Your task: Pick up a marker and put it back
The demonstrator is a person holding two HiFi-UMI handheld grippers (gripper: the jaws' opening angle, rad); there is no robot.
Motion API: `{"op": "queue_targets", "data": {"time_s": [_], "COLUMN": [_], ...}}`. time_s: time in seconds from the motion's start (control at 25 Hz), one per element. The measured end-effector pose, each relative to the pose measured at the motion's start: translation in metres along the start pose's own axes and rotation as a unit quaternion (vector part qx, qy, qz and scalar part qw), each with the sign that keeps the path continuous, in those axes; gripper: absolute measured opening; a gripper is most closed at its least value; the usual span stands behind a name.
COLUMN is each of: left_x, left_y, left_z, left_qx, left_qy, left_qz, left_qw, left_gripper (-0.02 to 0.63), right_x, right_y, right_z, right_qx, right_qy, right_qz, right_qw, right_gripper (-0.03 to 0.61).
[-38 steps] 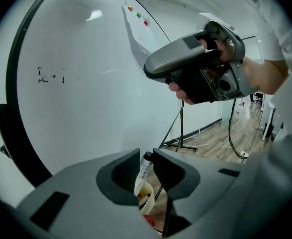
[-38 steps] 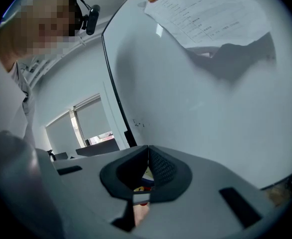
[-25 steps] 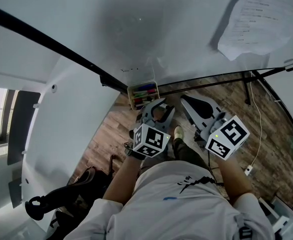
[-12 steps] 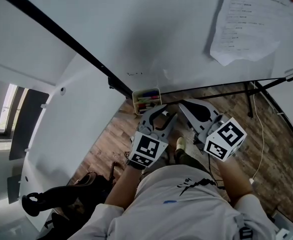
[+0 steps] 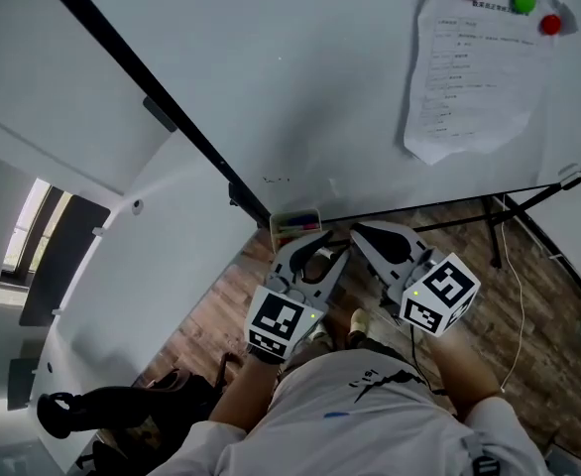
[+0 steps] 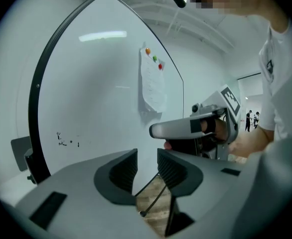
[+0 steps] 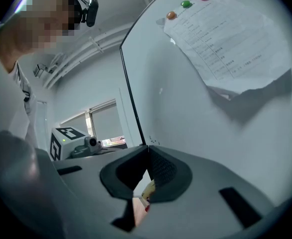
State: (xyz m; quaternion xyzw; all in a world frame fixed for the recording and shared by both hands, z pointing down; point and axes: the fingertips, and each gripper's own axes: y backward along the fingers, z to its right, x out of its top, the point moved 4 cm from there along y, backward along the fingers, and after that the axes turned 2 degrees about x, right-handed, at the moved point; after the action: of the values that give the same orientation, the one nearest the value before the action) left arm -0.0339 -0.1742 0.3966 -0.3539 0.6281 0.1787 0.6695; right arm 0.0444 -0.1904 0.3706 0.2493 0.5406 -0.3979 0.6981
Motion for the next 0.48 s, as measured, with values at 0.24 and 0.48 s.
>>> {"op": "queue_targets", "data": {"time_s": [0.24, 0.48], "left_x": [0.020, 0.040], "left_y": [0.014, 0.023], "left_z": [-0.008, -0.008], "left_qx": [0.027, 0.045], "left_qy": [0.020, 0.020], "left_qz": [0.031, 0.044], "left_qw": [0.9989, 0.9978], "left_gripper": [0.048, 0.012], "right_x": [0.013, 0.016], "right_y": [0.000, -0.005], "right_z": [-0.006, -0.016], "right_qx": [0.000, 0.008], "right_qy": [0.013, 0.018], "right_qz": [0.005, 0.005], "right_qw": [1.000, 1.000], "right_gripper": [0.014, 0.014]}}
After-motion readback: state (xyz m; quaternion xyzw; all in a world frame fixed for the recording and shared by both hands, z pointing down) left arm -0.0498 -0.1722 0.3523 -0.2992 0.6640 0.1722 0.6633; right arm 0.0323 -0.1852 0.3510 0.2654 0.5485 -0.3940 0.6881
